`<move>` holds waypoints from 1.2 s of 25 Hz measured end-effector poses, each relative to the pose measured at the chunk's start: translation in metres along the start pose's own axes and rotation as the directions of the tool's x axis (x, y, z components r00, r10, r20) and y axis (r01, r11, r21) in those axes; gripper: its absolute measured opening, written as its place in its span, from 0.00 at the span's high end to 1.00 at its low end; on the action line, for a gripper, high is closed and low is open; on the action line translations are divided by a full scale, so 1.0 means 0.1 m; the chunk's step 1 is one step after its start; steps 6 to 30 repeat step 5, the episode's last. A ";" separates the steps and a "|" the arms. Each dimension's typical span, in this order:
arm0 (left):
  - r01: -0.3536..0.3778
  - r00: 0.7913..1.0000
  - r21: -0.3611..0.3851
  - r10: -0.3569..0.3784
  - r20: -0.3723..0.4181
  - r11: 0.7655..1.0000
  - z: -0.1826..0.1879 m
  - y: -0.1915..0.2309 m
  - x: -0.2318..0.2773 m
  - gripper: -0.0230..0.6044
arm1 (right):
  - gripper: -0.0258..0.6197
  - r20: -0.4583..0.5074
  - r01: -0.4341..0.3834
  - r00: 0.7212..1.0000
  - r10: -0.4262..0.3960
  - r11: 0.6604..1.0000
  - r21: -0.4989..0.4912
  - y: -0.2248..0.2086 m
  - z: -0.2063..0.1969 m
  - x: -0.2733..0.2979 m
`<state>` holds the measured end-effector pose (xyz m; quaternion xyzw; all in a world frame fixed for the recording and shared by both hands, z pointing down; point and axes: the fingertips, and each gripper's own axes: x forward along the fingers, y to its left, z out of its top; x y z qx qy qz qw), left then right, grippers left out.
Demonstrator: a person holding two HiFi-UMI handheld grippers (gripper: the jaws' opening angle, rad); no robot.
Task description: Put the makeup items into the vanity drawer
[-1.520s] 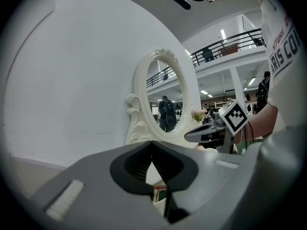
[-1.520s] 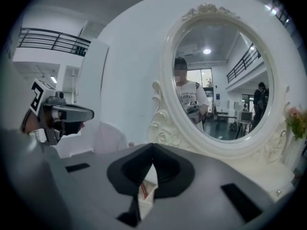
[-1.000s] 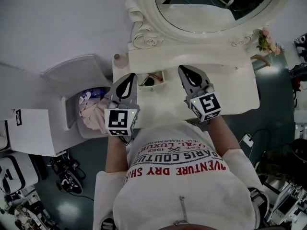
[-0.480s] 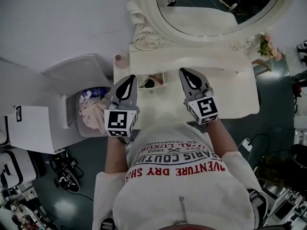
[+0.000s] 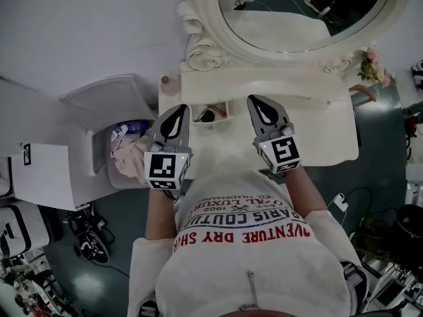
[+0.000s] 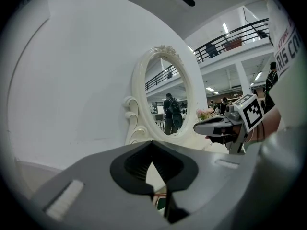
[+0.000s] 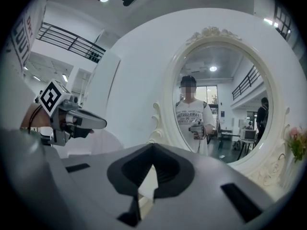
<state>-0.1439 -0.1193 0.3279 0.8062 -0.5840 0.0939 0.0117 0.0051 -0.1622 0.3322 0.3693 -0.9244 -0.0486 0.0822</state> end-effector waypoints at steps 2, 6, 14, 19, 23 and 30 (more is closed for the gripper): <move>0.001 1.000 0.000 -0.001 -0.001 1.000 -0.01 0.00 0.00 0.95 | 0.95 0.003 0.004 1.000 -0.004 1.000 -0.009 0.00 0.00 0.00; 0.000 1.000 0.000 0.000 -0.002 1.000 -0.01 0.01 -0.01 0.95 | 0.95 0.006 0.006 1.000 -0.006 1.000 -0.012 0.00 0.01 0.01; 0.000 1.000 0.000 0.000 -0.002 1.000 -0.01 0.01 -0.01 0.95 | 0.95 0.006 0.006 1.000 -0.006 1.000 -0.012 0.00 0.01 0.01; 0.000 1.000 0.000 0.000 -0.002 1.000 -0.01 0.01 -0.01 0.95 | 0.95 0.006 0.006 1.000 -0.006 1.000 -0.012 0.00 0.01 0.01; 0.000 1.000 0.000 0.000 -0.002 1.000 -0.01 0.01 -0.01 0.95 | 0.95 0.006 0.006 1.000 -0.006 1.000 -0.012 0.00 0.01 0.01; 0.000 1.000 0.000 0.000 -0.002 1.000 -0.01 0.01 -0.01 0.95 | 0.95 0.006 0.006 1.000 -0.006 1.000 -0.012 0.00 0.01 0.01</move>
